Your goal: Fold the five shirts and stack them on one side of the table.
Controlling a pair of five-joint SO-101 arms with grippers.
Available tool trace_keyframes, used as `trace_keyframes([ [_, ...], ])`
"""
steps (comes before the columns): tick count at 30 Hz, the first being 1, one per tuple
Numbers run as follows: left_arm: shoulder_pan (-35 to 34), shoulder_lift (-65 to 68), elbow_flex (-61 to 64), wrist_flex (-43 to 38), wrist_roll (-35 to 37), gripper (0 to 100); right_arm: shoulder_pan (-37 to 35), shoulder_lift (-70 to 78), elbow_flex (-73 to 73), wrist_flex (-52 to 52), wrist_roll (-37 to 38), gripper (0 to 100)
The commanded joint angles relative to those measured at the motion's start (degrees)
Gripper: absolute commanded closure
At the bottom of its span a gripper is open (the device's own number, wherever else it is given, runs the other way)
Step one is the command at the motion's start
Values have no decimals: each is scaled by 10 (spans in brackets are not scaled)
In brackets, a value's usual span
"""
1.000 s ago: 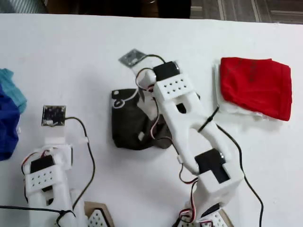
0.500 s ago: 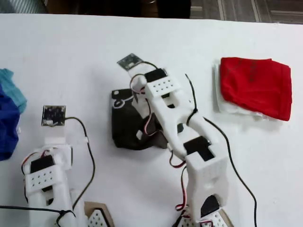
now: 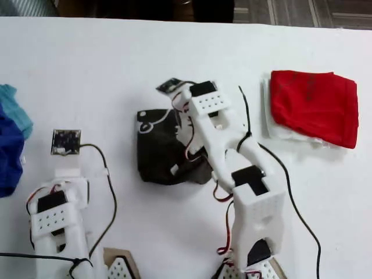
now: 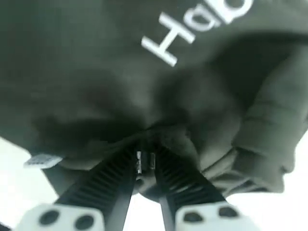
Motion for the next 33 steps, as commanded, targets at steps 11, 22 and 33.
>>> trace_keyframes([
  [11, -1, -9, -1, -16, 4, 973, 3, -125, 36, 61, 7, 978],
  [22, -1, -9, -1, -16, 4, 973, 1, -240, 210, -9, 7, 978],
  [33, -1, -9, -1, -16, 4, 973, 4, -249, 240, -266, 2, 978],
])
